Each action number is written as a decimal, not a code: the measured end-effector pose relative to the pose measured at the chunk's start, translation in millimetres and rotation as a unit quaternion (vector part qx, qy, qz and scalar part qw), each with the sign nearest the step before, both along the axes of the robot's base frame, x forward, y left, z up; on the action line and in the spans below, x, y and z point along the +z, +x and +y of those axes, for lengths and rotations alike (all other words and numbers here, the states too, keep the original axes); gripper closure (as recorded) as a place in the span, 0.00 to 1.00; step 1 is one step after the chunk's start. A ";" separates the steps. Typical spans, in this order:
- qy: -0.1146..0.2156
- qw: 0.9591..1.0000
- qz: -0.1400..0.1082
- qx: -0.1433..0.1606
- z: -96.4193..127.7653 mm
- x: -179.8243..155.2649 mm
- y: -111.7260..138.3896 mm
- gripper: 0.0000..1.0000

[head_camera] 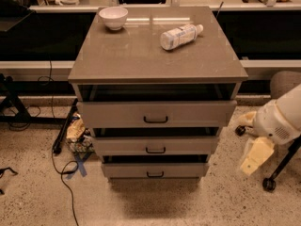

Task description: Open bottom drawer

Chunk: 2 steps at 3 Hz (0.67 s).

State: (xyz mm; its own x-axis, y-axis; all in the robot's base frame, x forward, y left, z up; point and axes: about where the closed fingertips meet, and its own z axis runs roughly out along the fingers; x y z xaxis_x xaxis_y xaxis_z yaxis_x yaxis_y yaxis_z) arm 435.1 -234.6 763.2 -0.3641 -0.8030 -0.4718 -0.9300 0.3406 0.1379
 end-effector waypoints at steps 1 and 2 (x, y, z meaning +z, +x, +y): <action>0.013 1.000 0.019 0.000 1.2 -19.6 -0.3 0.00; 0.013 1.000 0.019 0.000 1.2 -19.6 -0.3 0.00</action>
Offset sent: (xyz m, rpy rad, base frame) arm -0.0003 0.0012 -0.0195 0.0263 0.0374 -0.0006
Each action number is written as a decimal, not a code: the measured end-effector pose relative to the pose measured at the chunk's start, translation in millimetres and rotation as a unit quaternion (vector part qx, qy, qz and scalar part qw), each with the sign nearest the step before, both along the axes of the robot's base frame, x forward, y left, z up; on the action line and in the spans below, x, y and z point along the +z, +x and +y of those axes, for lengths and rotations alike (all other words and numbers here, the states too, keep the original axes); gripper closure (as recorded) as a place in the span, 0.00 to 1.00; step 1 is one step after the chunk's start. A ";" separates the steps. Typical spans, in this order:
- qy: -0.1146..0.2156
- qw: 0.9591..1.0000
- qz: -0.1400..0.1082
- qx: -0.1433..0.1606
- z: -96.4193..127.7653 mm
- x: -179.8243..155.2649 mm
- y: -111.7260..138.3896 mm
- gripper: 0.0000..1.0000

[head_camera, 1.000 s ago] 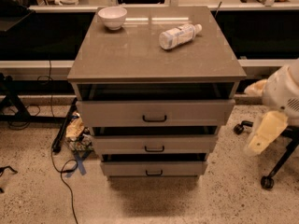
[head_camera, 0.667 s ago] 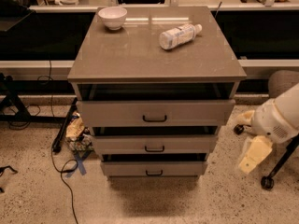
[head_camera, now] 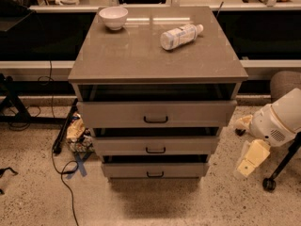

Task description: Open bottom drawer

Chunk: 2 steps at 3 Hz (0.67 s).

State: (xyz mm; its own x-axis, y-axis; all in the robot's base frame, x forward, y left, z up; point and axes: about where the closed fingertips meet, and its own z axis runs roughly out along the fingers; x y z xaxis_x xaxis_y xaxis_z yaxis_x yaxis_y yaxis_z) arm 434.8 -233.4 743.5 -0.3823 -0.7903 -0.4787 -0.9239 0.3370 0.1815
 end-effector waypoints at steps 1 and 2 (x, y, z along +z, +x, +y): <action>-0.011 1.000 0.003 -0.006 -1.1 -25.5 2.2 0.00; -0.011 1.000 0.011 -0.004 -0.3 -73.0 4.9 0.00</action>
Offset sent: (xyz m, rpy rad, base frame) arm 0.0103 -0.0018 -0.1357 -0.0190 0.0376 -0.0098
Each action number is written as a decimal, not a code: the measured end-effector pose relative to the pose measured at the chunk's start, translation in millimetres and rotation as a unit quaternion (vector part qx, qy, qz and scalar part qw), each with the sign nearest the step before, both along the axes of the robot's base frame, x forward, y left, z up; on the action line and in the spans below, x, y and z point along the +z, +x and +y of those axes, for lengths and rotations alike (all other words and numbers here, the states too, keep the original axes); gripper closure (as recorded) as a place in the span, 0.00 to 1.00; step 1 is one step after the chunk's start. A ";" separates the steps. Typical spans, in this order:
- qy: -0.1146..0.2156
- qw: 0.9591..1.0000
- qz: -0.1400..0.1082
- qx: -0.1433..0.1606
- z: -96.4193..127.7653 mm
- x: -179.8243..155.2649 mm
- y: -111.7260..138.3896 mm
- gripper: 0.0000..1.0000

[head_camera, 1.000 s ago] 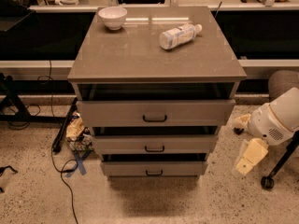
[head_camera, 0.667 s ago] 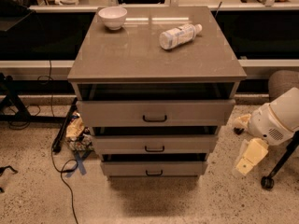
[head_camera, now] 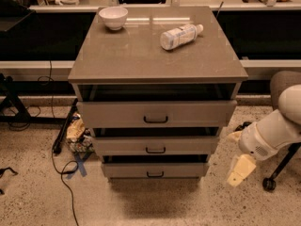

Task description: Open bottom drawer

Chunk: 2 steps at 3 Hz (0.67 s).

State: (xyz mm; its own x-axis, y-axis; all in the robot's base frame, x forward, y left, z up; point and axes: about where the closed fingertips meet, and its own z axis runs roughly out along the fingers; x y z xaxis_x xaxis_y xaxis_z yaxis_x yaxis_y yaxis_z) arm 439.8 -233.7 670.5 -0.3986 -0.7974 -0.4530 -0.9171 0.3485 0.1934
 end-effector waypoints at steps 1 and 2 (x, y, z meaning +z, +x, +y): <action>0.009 1.000 0.013 0.003 11.6 -63.7 4.4 0.00; 0.009 1.000 0.014 0.003 11.6 -63.9 4.3 0.00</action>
Offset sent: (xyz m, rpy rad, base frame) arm 0.0031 0.0097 -0.0514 0.0133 0.0219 0.0086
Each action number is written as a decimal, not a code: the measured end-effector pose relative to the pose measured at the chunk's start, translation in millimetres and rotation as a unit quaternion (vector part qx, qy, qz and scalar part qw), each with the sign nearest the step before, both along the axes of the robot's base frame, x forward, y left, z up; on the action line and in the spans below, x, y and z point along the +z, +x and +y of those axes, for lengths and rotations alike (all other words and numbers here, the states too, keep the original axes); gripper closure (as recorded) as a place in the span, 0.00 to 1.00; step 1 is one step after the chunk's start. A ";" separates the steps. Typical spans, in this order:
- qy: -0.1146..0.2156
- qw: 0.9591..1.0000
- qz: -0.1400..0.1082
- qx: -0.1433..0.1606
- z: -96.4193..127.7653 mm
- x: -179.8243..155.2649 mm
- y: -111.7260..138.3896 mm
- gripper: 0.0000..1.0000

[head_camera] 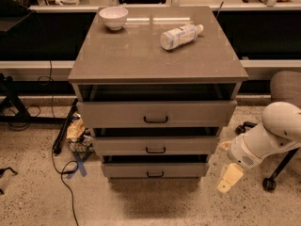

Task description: Open bottom drawer

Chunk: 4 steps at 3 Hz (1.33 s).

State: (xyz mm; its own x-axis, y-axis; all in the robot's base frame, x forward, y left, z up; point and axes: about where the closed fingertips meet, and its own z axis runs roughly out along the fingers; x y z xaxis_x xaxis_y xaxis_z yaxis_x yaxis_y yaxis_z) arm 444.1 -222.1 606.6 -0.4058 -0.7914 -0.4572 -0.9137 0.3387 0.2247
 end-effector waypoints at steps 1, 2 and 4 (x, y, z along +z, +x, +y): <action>0.027 0.999 0.009 0.040 15.5 -75.2 -1.9 0.00; 0.069 0.993 0.020 0.096 35.7 -163.4 -11.1 0.00; 0.048 0.990 -0.042 0.124 31.7 -227.6 26.8 0.00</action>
Offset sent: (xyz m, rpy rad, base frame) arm -0.0066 0.0456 -0.2277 0.2078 0.0212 0.3074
